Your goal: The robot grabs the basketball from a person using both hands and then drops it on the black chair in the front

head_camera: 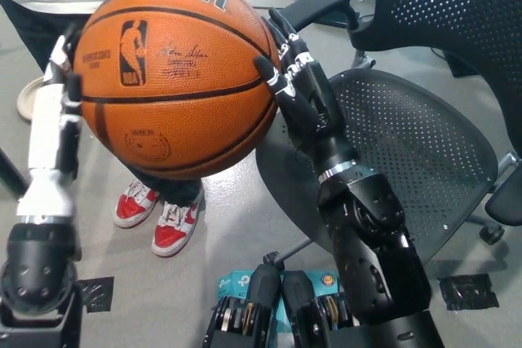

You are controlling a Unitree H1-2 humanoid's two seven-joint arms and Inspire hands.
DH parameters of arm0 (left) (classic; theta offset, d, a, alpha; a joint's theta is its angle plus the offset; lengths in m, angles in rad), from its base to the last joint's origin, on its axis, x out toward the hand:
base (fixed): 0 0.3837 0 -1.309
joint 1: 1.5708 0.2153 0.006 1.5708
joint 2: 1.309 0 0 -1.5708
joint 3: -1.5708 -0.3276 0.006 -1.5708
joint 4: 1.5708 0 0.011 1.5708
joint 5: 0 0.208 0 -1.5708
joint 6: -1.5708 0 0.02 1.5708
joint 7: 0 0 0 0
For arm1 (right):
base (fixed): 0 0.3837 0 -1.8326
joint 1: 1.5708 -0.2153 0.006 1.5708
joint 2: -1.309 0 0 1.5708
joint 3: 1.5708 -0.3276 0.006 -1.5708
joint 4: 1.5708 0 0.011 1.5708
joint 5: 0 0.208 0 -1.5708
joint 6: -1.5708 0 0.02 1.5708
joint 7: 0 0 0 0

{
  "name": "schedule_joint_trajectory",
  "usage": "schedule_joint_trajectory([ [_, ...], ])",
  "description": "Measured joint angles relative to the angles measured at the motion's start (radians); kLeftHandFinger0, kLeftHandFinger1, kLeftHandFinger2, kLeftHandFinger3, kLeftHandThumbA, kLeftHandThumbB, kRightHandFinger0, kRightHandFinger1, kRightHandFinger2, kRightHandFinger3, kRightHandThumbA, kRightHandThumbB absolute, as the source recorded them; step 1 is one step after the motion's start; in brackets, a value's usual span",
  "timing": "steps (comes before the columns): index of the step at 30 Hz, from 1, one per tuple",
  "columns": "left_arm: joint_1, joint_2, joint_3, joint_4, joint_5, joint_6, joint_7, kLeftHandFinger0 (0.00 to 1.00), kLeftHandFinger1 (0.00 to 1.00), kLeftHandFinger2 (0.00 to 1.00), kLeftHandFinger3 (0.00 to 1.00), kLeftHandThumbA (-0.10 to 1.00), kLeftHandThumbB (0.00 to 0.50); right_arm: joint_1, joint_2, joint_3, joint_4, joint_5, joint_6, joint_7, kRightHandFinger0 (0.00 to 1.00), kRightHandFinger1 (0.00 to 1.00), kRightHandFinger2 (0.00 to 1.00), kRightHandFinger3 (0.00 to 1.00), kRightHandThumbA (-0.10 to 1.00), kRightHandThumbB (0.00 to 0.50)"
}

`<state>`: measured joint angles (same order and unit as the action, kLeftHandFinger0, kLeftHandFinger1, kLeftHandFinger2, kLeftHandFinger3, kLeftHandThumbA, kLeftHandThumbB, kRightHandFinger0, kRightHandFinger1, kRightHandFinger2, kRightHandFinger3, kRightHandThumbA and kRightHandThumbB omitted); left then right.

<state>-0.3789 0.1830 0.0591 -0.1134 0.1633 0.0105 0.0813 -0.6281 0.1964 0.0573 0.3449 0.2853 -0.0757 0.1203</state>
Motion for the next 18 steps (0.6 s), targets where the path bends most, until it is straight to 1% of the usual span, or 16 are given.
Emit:
schedule_joint_trajectory([
  [3, -0.030, -0.003, -0.016, 0.021, 0.039, 0.033, 0.029, 1.00, 1.00, 1.00, 1.00, 1.00, 0.214, 0.000, 0.000, 0.019, 0.015, -0.037, -0.025, -0.026, 1.00, 1.00, 1.00, 1.00, 1.00, 0.343],
  [4, -0.036, -0.006, -0.019, 0.023, 0.044, 0.045, 0.035, 1.00, 1.00, 1.00, 1.00, 1.00, 0.225, -0.001, 0.000, 0.024, 0.028, -0.047, -0.037, -0.031, 1.00, 1.00, 1.00, 1.00, 1.00, 0.303],
  [5, -0.040, -0.009, -0.022, 0.025, 0.047, 0.055, 0.041, 1.00, 1.00, 1.00, 1.00, 1.00, 0.232, -0.003, -0.001, 0.027, 0.048, -0.056, -0.054, -0.035, 1.00, 1.00, 1.00, 1.00, 1.00, 0.277],
  [7, -0.046, -0.016, -0.024, 0.027, 0.050, 0.080, 0.048, 1.00, 1.00, 1.00, 1.00, 1.00, 0.217, -0.012, -0.001, 0.034, 0.087, -0.070, -0.094, -0.048, 1.00, 1.00, 1.00, 1.00, 1.00, 0.255],
  [8, -0.048, -0.026, -0.025, 0.029, 0.052, 0.101, 0.056, 1.00, 1.00, 1.00, 1.00, 1.00, 0.216, -0.018, -0.001, 0.039, 0.106, -0.080, -0.119, -0.058, 1.00, 1.00, 1.00, 1.00, 1.00, 0.252],
  [10, -0.050, -0.043, -0.025, 0.029, 0.054, 0.139, 0.067, 1.00, 1.00, 1.00, 1.00, 1.00, 0.178, -0.025, -0.001, 0.045, 0.129, -0.092, -0.153, -0.078, 1.00, 1.00, 1.00, 1.00, 1.00, 0.241],
  [11, -0.050, -0.051, -0.025, 0.030, 0.054, 0.153, 0.073, 1.00, 1.00, 1.00, 1.00, 1.00, 0.178, -0.028, -0.001, 0.048, 0.137, -0.098, -0.165, -0.087, 1.00, 1.00, 1.00, 1.00, 1.00, 0.246],
  [12, -0.051, -0.055, -0.025, 0.032, 0.054, 0.162, 0.077, 1.00, 1.00, 1.00, 1.00, 1.00, 0.179, -0.032, -0.001, 0.049, 0.144, -0.101, -0.175, -0.095, 1.00, 1.00, 1.00, 1.00, 1.00, 0.238],
  [14, -0.056, -0.063, -0.025, 0.041, 0.047, 0.177, 0.081, 1.00, 1.00, 1.00, 1.00, 1.00, 0.186, -0.036, -0.002, 0.051, 0.146, -0.106, -0.180, -0.106, 1.00, 1.00, 1.00, 1.00, 1.00, 0.236],
  [16, -0.063, -0.067, -0.025, 0.048, 0.042, 0.184, 0.081, 1.00, 1.00, 1.00, 1.00, 1.00, 0.190, -0.039, -0.004, 0.053, 0.145, -0.110, -0.179, -0.120, 1.00, 1.00, 1.00, 1.00, 1.00, 0.220],
  [17, -0.066, -0.069, -0.025, 0.050, 0.040, 0.188, 0.081, 1.00, 1.00, 1.00, 1.00, 1.00, 0.186, -0.039, -0.006, 0.054, 0.144, -0.111, -0.179, -0.124, 1.00, 1.00, 1.00, 1.00, 1.00, 0.220],
  [18, -0.069, -0.071, -0.025, 0.051, 0.038, 0.190, 0.081, 1.00, 1.00, 1.00, 1.00, 1.00, 0.169, -0.039, -0.006, 0.054, 0.142, -0.111, -0.179, -0.129, 1.00, 1.00, 1.00, 1.00, 1.00, 0.220],
])
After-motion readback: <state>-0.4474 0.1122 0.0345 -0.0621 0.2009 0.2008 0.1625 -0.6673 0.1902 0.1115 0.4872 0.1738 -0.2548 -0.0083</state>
